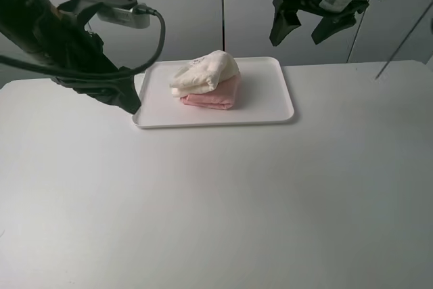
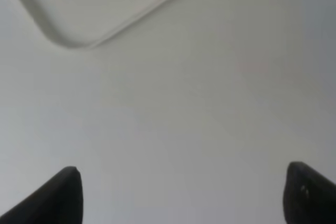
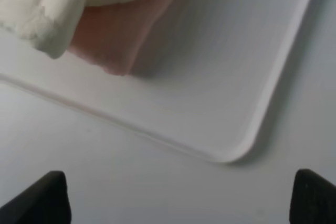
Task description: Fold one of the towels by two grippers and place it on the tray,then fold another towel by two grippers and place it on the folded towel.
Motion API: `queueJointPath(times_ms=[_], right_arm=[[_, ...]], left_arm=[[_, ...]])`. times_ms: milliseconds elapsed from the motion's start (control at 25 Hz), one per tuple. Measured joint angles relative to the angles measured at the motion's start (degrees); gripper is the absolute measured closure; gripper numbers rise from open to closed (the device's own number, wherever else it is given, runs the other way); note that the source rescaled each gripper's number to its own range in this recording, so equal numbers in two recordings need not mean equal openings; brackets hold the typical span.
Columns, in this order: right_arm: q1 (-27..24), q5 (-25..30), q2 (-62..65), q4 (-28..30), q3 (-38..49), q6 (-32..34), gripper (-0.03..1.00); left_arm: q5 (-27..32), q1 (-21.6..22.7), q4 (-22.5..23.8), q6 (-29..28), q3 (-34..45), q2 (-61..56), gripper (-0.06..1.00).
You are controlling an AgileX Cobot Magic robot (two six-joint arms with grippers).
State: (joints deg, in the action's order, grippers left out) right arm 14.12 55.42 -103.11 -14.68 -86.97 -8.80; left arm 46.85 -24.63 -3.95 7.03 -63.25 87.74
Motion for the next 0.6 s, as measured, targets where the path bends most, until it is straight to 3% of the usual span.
queueJointPath(times_ms=[240,600], right_arm=[[0.00,-4.17,24.32,0.62,22.86,-1.92,0.02],[0.00,-3.26,58.75,0.62,45.26,-2.17,-0.03]], left_arm=[[1.27,0.00,7.29,-7.75,6.45,-15.55,-0.04],[11.97,0.00,13.94,-14.59,11.32,-37.55,-0.04]])
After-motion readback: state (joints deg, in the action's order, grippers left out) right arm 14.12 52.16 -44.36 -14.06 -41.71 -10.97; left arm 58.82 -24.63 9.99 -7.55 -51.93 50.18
